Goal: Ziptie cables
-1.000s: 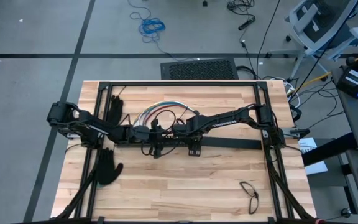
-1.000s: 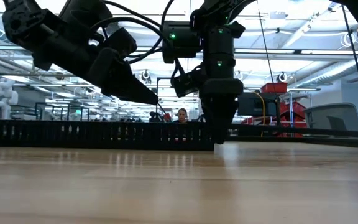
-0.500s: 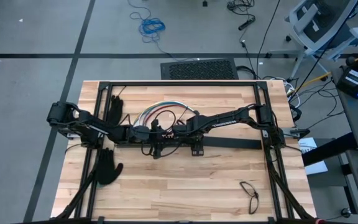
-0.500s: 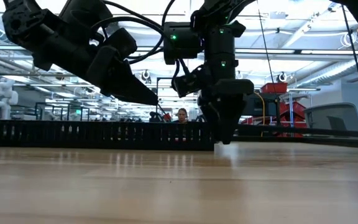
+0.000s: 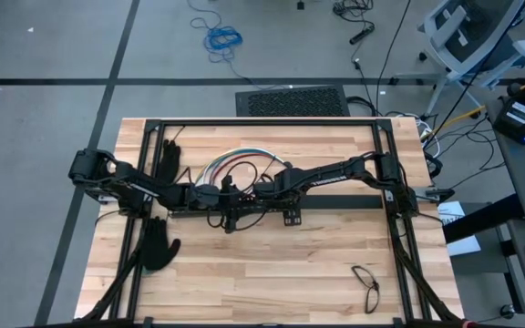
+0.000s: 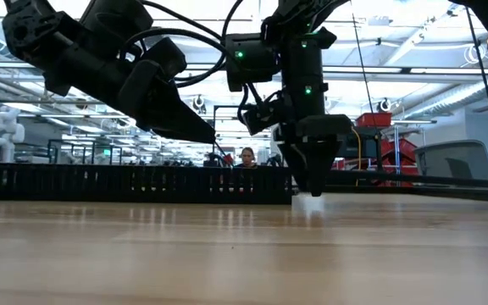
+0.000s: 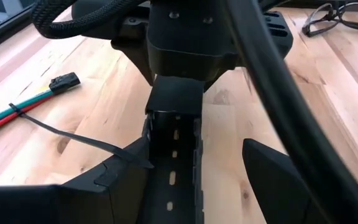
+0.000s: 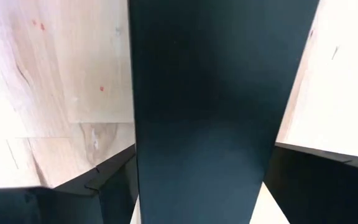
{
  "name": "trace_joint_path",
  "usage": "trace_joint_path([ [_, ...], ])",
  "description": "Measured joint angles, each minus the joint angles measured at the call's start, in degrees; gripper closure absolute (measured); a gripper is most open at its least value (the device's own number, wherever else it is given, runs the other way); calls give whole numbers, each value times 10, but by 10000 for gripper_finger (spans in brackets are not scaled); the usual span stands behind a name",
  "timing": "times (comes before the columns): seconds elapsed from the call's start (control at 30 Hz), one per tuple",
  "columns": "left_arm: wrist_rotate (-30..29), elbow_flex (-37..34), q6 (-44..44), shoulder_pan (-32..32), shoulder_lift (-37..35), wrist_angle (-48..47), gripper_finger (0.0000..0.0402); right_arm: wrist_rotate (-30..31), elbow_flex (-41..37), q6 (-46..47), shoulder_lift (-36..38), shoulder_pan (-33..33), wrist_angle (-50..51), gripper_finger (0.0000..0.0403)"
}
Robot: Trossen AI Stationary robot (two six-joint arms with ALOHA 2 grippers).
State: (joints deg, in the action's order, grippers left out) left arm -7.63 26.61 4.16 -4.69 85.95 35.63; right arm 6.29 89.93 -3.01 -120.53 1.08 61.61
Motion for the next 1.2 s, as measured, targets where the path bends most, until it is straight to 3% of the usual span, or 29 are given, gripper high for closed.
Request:
trace_joint_path([
  [0.33, 9, 4, -61, 4, 6, 40, 146, -4, 22, 11, 0, -8, -16, 108],
  [0.6, 17, 21, 10, 24, 60, 39, 146, -4, 35, 38, 2, -5, -14, 108],
  [0.87, 1, 4, 40, 19, 58, 9, 146, -6, 35, 32, 3, -5, -9, 108],
  [1.03, -1, -12, 77, 20, 57, 36, 146, -6, 35, 35, 10, -6, -12, 108],
  [1.2, -1, -52, 104, 21, 12, 29, 161, -6, 35, 43, 15, -5, -14, 108],
])
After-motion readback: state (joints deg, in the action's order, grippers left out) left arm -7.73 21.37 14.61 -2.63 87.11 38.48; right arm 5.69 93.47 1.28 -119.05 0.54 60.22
